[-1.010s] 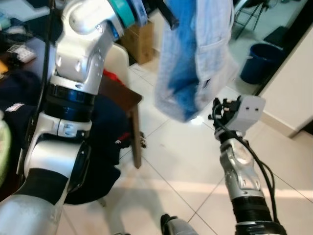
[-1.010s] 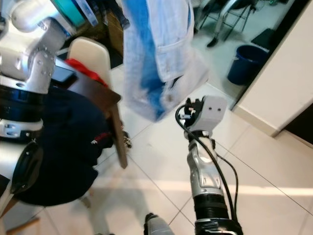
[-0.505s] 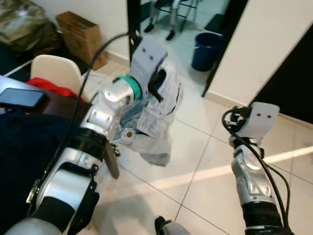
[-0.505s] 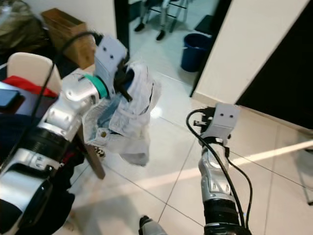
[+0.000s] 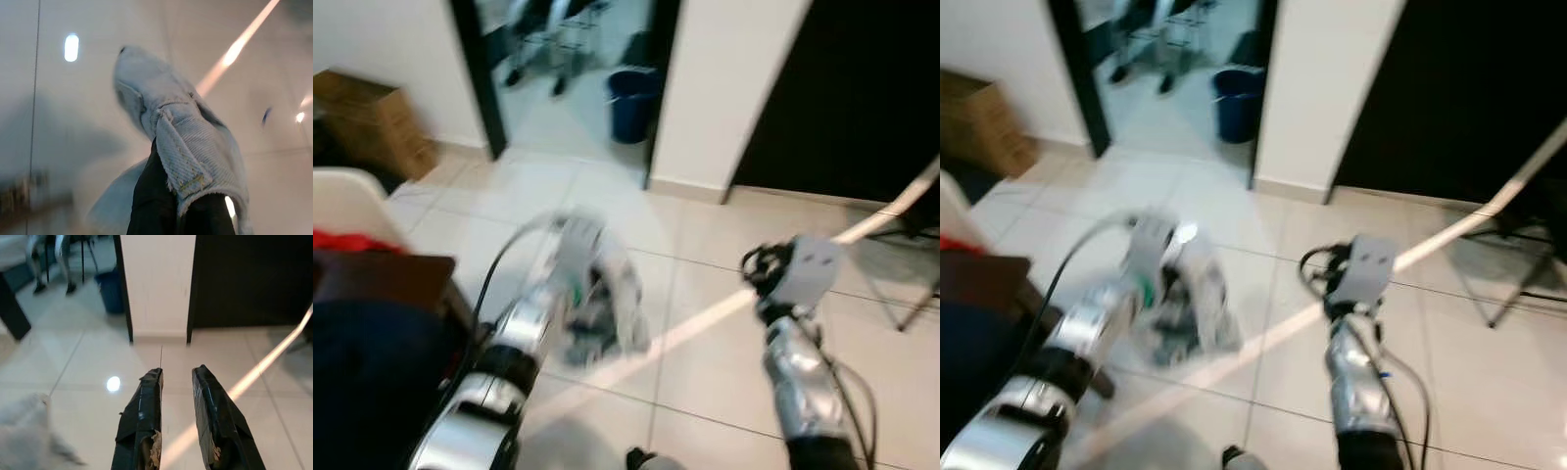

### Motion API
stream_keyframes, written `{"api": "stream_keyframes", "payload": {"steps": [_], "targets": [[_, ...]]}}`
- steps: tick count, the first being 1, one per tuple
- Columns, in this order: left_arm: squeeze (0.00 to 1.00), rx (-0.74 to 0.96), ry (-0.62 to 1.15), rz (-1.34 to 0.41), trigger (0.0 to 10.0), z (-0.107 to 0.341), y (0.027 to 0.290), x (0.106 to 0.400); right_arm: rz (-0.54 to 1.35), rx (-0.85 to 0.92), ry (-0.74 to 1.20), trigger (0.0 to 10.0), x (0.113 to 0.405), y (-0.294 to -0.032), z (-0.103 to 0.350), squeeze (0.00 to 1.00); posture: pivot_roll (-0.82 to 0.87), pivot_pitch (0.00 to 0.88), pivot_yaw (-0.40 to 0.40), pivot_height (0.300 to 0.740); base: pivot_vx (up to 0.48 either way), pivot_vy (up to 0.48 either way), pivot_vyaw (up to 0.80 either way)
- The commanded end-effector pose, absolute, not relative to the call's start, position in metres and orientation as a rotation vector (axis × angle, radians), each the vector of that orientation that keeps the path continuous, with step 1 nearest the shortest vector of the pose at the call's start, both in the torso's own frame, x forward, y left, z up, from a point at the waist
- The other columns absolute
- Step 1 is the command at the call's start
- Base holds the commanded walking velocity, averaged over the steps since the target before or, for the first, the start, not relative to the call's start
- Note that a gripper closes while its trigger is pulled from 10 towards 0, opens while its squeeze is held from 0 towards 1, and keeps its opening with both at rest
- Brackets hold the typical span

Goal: Hang hanger

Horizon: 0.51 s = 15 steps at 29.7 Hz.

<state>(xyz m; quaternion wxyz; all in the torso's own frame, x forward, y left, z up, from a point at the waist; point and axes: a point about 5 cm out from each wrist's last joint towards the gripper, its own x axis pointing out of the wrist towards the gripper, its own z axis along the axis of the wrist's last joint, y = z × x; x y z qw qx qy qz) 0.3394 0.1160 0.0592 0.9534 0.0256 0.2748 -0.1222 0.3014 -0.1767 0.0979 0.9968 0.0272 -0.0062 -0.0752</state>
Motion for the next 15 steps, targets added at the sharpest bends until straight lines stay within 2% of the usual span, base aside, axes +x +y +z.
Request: {"api": "stream_keyframes", "payload": {"steps": [1, 5, 6, 13, 15], "targets": [[0.00, 0.034, 0.565, -0.167, 10.0, 0.062, 0.124, 0.342, -0.136, 0.051, 0.026, 10.0, 0.301, -0.175, 0.091, 0.00, -0.02, 0.059, 0.041, 0.740, 0.000, 0.000, -0.80], [0.00, 0.042, 0.577, -0.121, 10.0, 0.056, 0.137, 0.335, -0.114, 0.053, 0.029, 10.0, 0.302, -0.171, 0.091, 0.00, -0.01, 0.062, 0.028, 0.740, 0.000, 0.000, -0.80], [0.00, 0.089, 0.530, -0.108, 10.0, 0.054, 0.143, 0.333, -0.105, 0.054, 0.028, 10.0, 0.303, -0.168, 0.092, 0.00, -0.01, 0.062, 0.022, 0.740, 0.000, 0.000, -0.80], [0.00, 0.075, 0.506, -0.082, 10.0, 0.054, 0.147, 0.330, -0.097, 0.055, 0.024, 10.0, 0.305, -0.167, 0.094, 0.00, -0.01, 0.062, 0.017, 0.740, 0.000, 0.000, -0.80], [0.00, 0.141, 0.551, -0.024, 10.0, 0.050, 0.151, 0.327, -0.093, 0.056, 0.023, 10.0, 0.305, -0.168, 0.095, 0.00, -0.01, 0.062, 0.017, 0.740, 0.000, 0.000, -0.80]]}}
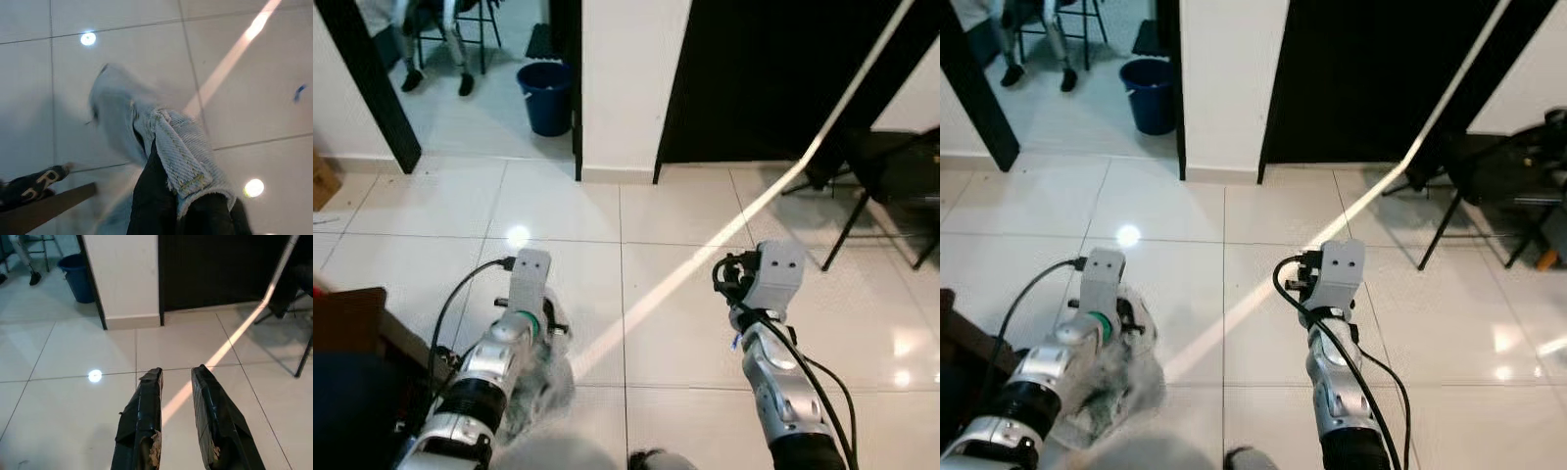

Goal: Hang hanger

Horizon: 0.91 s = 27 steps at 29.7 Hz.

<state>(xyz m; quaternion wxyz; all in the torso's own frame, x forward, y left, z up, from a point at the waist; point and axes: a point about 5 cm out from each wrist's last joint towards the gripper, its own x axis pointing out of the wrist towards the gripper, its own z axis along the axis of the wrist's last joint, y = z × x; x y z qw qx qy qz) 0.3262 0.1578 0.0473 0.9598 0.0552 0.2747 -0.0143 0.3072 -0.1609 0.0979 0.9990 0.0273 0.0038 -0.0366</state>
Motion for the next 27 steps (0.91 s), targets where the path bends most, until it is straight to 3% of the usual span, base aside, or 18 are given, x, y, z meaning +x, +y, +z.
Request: {"api": "stream_keyframes", "payload": {"steps": [1, 11, 27], "targets": [[0.00, 0.150, 0.573, -0.007, 10.0, 0.047, 0.153, 0.325, -0.093, 0.056, 0.022, 10.0, 0.305, -0.168, 0.096, 0.00, -0.01, 0.062, 0.017, 0.740, 0.000, 0.000, -0.80], [0.00, 0.085, 0.464, -0.044, 10.0, 0.060, 0.152, 0.327, -0.085, 0.061, 0.020, 10.0, 0.307, -0.167, 0.096, 0.00, -0.01, 0.057, 0.015, 0.740, 0.000, 0.000, -0.80], [0.00, 0.154, 0.399, -0.047, 10.0, 0.057, 0.158, 0.321, -0.116, 0.037, 0.117, 10.0, 0.302, -0.174, 0.076, 0.00, -0.02, 0.059, 0.022, 0.740, 0.000, 0.000, -0.80]]}}
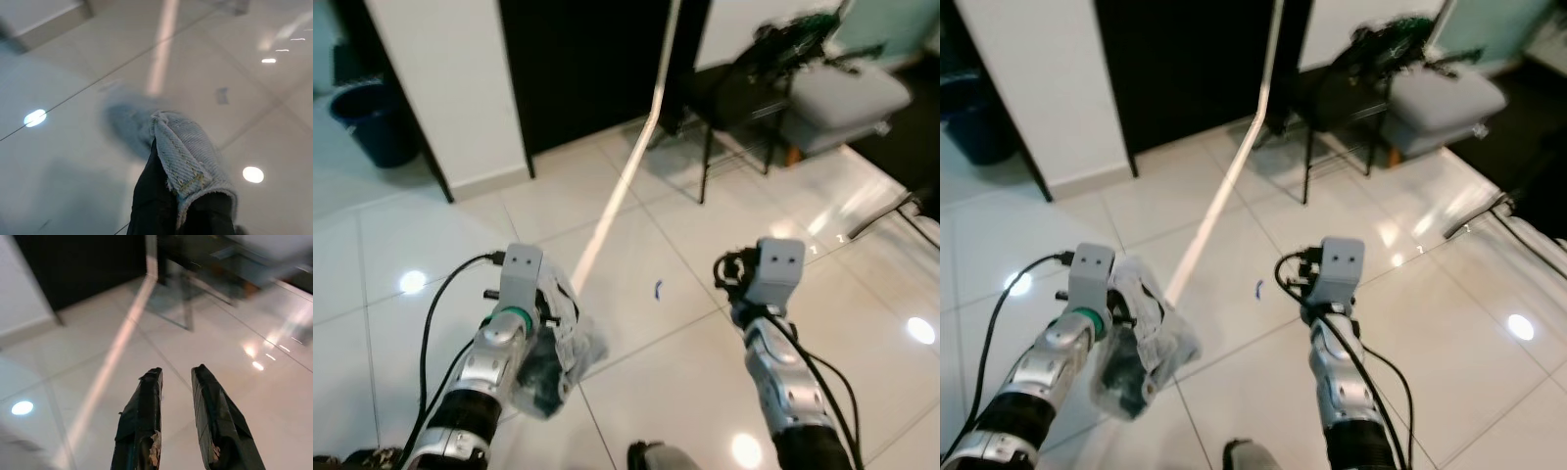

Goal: Hang hanger

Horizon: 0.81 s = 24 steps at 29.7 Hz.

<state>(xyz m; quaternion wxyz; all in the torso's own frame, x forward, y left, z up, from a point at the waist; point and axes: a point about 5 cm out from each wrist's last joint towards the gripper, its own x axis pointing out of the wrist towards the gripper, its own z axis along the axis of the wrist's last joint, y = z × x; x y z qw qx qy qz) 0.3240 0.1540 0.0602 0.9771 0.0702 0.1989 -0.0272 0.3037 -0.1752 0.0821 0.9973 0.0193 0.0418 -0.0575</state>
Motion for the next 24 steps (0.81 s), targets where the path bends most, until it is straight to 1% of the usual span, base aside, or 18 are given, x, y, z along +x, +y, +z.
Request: {"api": "stream_keyframes", "payload": {"steps": [1, 2, 3, 5, 7, 9, 11, 20, 21, 24], "targets": [[0.00, 0.154, 0.399, -0.047, 10.0, 0.057, 0.158, 0.321, -0.116, 0.037, 0.117, 10.0, 0.302, -0.174, 0.076, 0.00, -0.02, 0.059, 0.022, 0.740, 0.000, 0.000, -0.80], [0.00, 0.166, 0.396, -0.051, 10.0, 0.056, 0.159, 0.319, -0.113, 0.019, 0.156, 10.0, 0.300, -0.175, 0.069, 0.00, -0.02, 0.058, 0.021, 0.740, 0.000, 0.000, -0.80], [0.00, 0.166, 0.396, -0.051, 10.0, 0.056, 0.159, 0.319, -0.113, 0.019, 0.156, 10.0, 0.300, -0.175, 0.069, 0.00, -0.02, 0.058, 0.021, 0.740, 0.000, 0.000, -0.80], [0.00, 0.198, 0.407, -0.062, 10.0, 0.050, 0.163, 0.315, -0.109, -0.022, 0.237, 10.0, 0.295, -0.178, 0.054, 0.00, -0.02, 0.061, 0.019, 0.740, 0.000, 0.000, -0.80], [0.00, 0.195, 0.415, -0.079, 10.0, 0.048, 0.163, 0.314, -0.108, -0.031, 0.254, 10.0, 0.294, -0.178, 0.050, 0.00, -0.02, 0.061, 0.019, 0.740, 0.000, 0.000, -0.80], [0.00, 0.213, 0.402, -0.028, 10.0, 0.049, 0.167, 0.314, -0.106, -0.031, 0.257, 10.0, 0.293, -0.178, 0.050, 0.00, -0.02, 0.063, 0.020, 0.740, 0.000, 0.000, -0.80], [0.00, 0.200, 0.411, -0.023, 10.0, 0.048, 0.167, 0.315, -0.108, -0.029, 0.254, 10.0, 0.293, -0.178, 0.051, 0.00, -0.03, 0.065, 0.022, 0.740, 0.000, 0.000, -0.80], [0.00, 0.214, 0.353, -0.080, 10.0, 0.054, 0.159, 0.317, -0.107, -0.028, 0.239, 10.0, 0.296, -0.177, 0.055, 0.00, -0.03, 0.065, 0.025, 0.740, 0.000, 0.000, -0.80], [0.00, 0.219, 0.355, -0.112, 10.0, 0.053, 0.156, 0.316, -0.106, -0.028, 0.238, 10.0, 0.296, -0.177, 0.055, 0.00, -0.03, 0.067, 0.025, 0.740, 0.000, 0.000, -0.80], [0.00, 0.235, 0.351, -0.107, 10.0, 0.053, 0.156, 0.316, -0.109, -0.027, 0.239, 10.0, 0.296, -0.178, 0.056, 0.00, -0.03, 0.068, 0.025, 0.740, 0.000, 0.000, -0.80]]}}
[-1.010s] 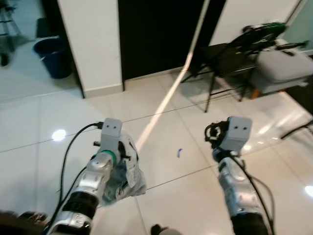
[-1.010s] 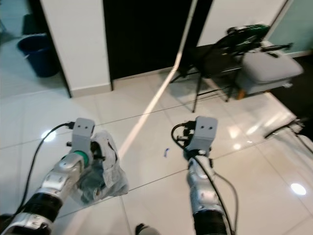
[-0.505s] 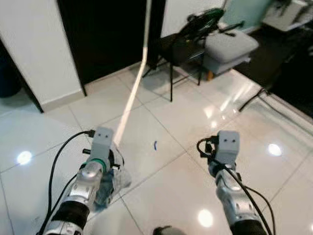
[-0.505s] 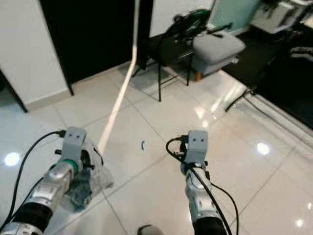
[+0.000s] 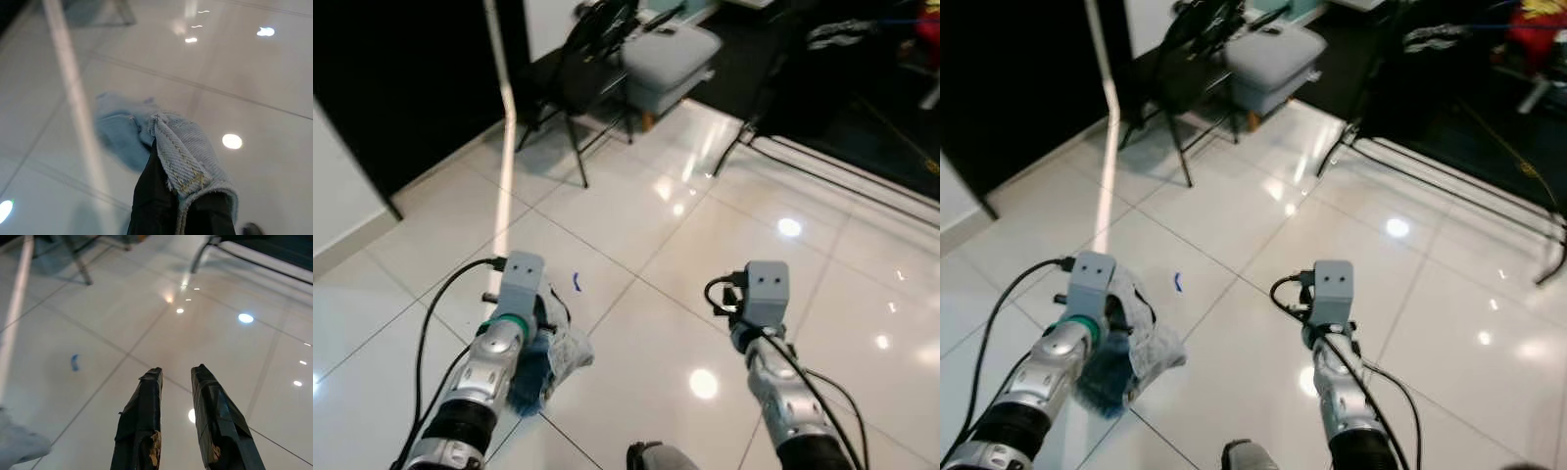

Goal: Hang hanger

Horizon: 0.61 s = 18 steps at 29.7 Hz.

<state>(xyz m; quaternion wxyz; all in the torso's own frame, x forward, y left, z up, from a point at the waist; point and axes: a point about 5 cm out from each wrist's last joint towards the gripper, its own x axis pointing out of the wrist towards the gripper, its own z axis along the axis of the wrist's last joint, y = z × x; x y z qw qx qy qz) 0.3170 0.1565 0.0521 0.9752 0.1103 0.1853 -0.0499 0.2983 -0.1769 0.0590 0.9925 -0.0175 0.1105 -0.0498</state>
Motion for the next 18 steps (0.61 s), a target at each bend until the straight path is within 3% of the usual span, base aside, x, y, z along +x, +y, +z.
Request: {"api": "stream_keyframes", "payload": {"steps": [1, 18], "targets": [[0.00, 0.237, 0.349, -0.105, 10.0, 0.0536, 0.1565, 0.3161, -0.109, -0.027, 0.239, 10.0, 0.2965, -0.1778, 0.0556, 0.00, -0.03, 0.068, 0.025, 0.740, 0.000, 0.000, -0.80], [0.00, 0.138, 0.292, -0.117, 10.0, 0.0575, 0.1548, 0.3157, -0.175, 0.002, 0.166, 10.0, 0.2939, -0.1861, 0.0635, 0.00, -0.04, 0.071, 0.030, 0.740, 0.000, 0.000, -0.80]]}}
